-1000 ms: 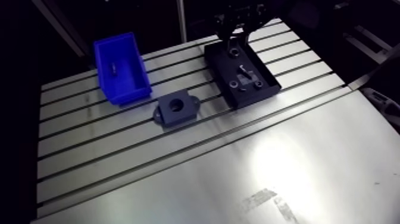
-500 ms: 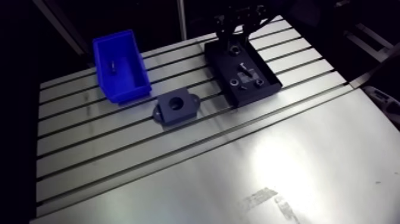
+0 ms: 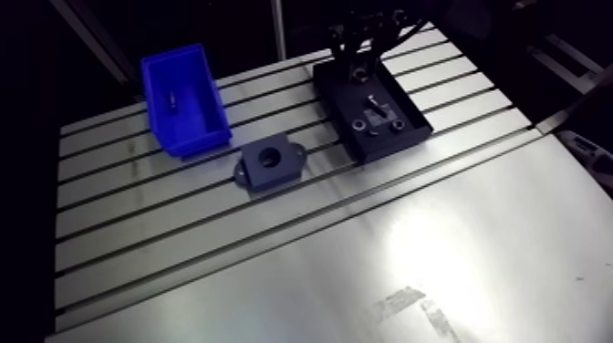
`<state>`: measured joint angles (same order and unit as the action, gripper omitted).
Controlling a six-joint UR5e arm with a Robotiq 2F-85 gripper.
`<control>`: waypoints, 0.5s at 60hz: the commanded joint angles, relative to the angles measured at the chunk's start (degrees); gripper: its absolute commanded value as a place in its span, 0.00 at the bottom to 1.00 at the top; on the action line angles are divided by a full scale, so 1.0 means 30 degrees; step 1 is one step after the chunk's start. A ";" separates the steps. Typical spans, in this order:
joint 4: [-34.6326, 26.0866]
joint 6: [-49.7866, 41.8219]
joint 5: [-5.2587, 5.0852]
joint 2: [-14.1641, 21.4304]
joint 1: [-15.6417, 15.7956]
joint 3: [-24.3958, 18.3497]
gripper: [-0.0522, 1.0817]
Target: Pick up the bearing and press it into the housing until flush.
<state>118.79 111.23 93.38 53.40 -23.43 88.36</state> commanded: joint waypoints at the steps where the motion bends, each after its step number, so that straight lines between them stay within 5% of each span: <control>1: 0.0000 0.0000 -0.0001 -0.0065 -0.0014 0.0003 0.46; 30: 0.0000 0.0029 -0.0001 -0.0065 -0.0014 0.0002 0.49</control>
<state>118.79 111.29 93.39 53.22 -23.47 88.32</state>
